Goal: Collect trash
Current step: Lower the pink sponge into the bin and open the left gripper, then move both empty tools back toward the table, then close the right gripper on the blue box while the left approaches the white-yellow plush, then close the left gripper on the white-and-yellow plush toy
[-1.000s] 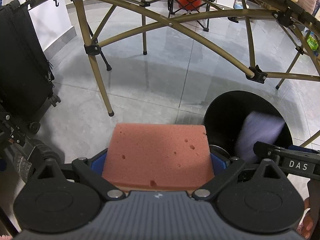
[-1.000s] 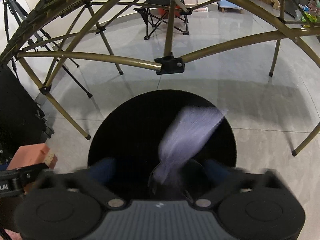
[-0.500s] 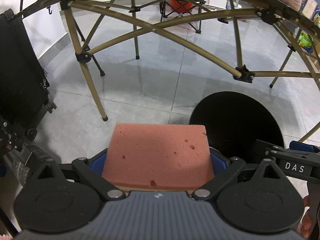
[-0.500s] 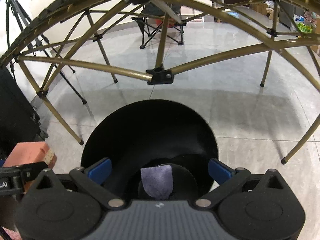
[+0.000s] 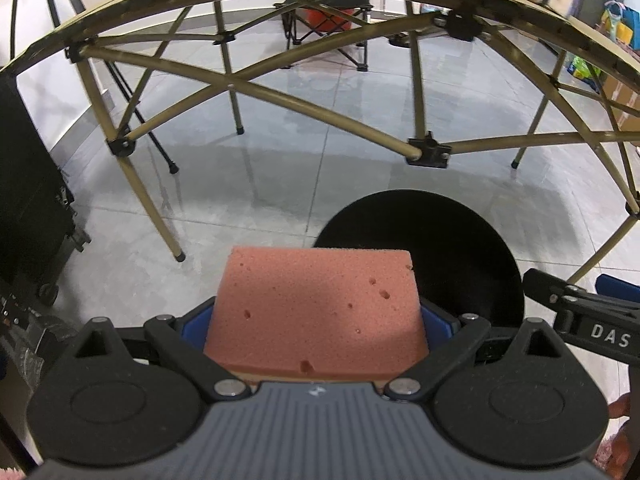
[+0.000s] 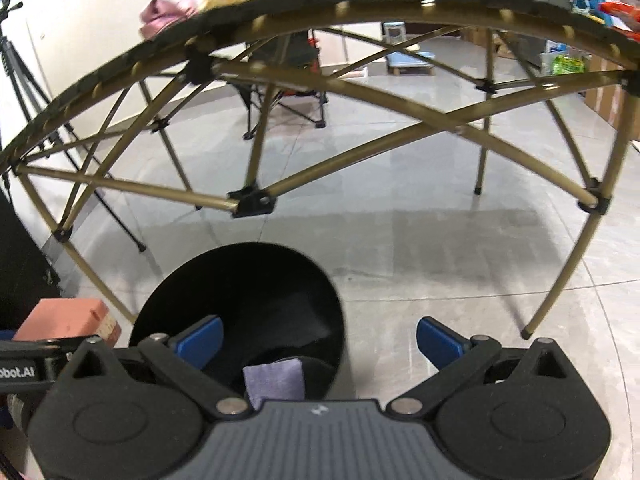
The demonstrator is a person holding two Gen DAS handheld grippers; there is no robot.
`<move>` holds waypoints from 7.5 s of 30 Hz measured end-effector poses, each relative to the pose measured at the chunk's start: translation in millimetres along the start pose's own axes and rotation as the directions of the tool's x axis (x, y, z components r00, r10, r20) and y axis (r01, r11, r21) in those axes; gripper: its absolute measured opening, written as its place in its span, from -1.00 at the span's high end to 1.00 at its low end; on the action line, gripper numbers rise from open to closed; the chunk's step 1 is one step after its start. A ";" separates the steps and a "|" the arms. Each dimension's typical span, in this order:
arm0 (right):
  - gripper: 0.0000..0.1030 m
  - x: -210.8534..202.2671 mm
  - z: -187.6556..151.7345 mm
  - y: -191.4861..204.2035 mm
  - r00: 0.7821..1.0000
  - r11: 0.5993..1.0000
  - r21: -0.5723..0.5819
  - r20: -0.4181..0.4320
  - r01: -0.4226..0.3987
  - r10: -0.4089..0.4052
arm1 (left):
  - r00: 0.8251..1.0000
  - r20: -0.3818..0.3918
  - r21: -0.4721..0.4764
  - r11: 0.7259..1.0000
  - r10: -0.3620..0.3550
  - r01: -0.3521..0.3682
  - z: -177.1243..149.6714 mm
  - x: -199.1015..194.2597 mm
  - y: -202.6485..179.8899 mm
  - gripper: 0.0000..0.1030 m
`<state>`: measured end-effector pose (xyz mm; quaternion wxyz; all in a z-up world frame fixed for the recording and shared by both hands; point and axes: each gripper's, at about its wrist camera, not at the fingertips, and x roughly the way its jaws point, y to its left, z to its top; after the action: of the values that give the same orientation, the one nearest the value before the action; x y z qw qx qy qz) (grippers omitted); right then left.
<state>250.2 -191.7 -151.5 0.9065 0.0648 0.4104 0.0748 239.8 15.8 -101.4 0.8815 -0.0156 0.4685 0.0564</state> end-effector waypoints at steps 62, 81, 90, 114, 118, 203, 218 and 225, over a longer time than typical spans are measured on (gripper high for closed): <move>-1.00 -11.9 -17.9 -95.7 0.994 0.976 0.189 -0.034 0.108 -0.104 | 0.992 -0.125 0.076 0.997 0.011 -0.001 2.3 47.6 -73.0 -1.00; -1.00 -71.6 10.9 -63.2 0.977 0.992 0.117 0.199 0.048 -0.071 | 0.991 0.137 -0.027 0.999 -0.014 0.018 26.7 -34.2 -42.5 -1.00; -1.00 -116.6 45.4 -35.8 0.924 0.997 0.033 0.374 0.073 -0.080 | 0.955 0.297 -0.059 0.998 0.008 0.010 51.8 -89.4 -26.0 -1.00; -1.00 -89.7 155.8 -15.0 0.830 0.986 0.014 0.537 0.169 -0.150 | 0.897 0.442 -0.032 0.999 -0.015 0.032 137.3 -104.0 -31.3 -1.00; -1.00 -73.9 169.0 -15.2 0.856 0.989 0.025 0.499 0.145 -0.138 | 0.901 0.433 -0.046 0.998 -0.011 0.035 155.4 -93.0 -28.7 -1.00; 0.55 -24.8 208.6 -103.8 0.896 0.980 0.176 0.416 0.091 -0.157 | 0.929 0.315 0.005 0.980 -0.191 0.200 262.9 26.6 -109.1 -0.48; 0.55 -26.3 208.3 -101.8 0.896 0.983 0.168 0.422 0.074 -0.140 | 0.913 0.367 0.049 0.984 -0.177 0.171 249.9 10.5 -111.8 0.01; 0.55 -33.7 204.8 -101.3 0.891 0.985 0.162 0.438 0.054 -0.121 | 0.888 0.426 0.052 0.984 -0.174 0.168 239.2 -19.1 -103.1 0.02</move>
<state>390.9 -308.9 -10.8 0.9717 0.1275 0.1984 -0.0132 438.1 -69.0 46.0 0.9645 -0.0379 0.2605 -0.0227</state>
